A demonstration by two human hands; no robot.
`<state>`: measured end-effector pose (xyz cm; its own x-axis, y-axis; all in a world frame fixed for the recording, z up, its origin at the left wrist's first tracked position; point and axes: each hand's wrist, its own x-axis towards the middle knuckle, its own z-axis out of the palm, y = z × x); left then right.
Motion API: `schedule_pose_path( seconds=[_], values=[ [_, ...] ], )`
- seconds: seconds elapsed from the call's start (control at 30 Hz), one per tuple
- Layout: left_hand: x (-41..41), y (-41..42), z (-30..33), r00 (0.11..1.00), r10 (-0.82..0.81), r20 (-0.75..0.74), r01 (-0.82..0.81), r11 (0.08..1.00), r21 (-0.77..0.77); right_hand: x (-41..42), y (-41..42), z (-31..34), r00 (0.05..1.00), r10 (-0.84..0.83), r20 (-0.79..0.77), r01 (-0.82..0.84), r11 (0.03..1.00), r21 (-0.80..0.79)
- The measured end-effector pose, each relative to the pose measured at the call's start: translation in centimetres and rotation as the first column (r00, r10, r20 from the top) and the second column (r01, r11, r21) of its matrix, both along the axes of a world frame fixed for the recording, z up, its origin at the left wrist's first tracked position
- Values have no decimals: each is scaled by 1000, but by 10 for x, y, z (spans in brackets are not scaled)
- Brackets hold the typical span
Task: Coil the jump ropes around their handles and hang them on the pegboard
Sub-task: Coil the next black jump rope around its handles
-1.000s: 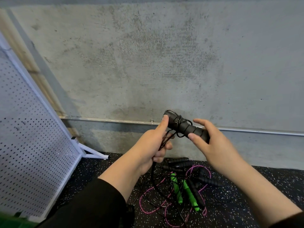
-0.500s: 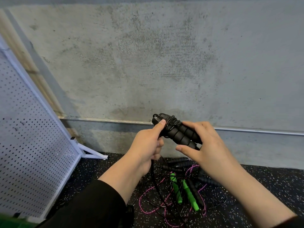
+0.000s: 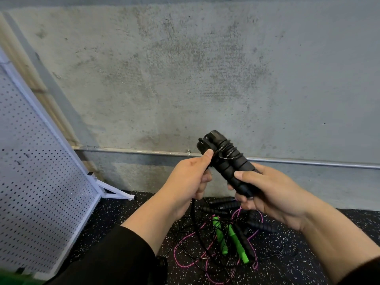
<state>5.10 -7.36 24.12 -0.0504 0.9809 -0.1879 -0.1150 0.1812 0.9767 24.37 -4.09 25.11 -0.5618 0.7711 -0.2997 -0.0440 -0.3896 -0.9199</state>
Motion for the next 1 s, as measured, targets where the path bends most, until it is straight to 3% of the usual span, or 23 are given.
schedule_pose_path(
  seconds=[0.17, 0.23, 0.4, 0.53, 0.6, 0.73, 0.83, 1.0],
  values=[
    [-1, -1, 3, 995, -88, -52, 82, 991, -110, 0, 5, 2, 921, -316, 229, 190, 876, 443],
    [2, -2, 1, 989, -131, -74, 119, 981, -152, 2, 9, -1, 847, -389, 361, 118, 801, 587],
    [5, 0, 0, 983, -180, -33, 168, 957, -237, -7, 5, -23, 681, -489, 545, -123, 658, 743],
    [6, 1, -4, 992, -125, 11, 124, 956, -267, -19, -4, -23, 486, -490, 723, -414, 600, 685],
    [6, 0, -8, 996, -89, 23, 92, 961, -262, -22, -11, -19, 504, -435, 746, -467, 589, 659],
    [2, 2, -10, 999, 2, 53, 12, 968, -252, -24, -13, -20, 631, -349, 693, -411, 607, 680],
    [3, 3, -10, 999, -3, 45, 14, 971, -238, -26, -11, -23, 657, -441, 611, -305, 585, 751],
    [10, 3, -12, 993, -3, 117, 30, 971, -236, -23, -8, -22, 611, -584, 534, -243, 504, 829]
  ],
)
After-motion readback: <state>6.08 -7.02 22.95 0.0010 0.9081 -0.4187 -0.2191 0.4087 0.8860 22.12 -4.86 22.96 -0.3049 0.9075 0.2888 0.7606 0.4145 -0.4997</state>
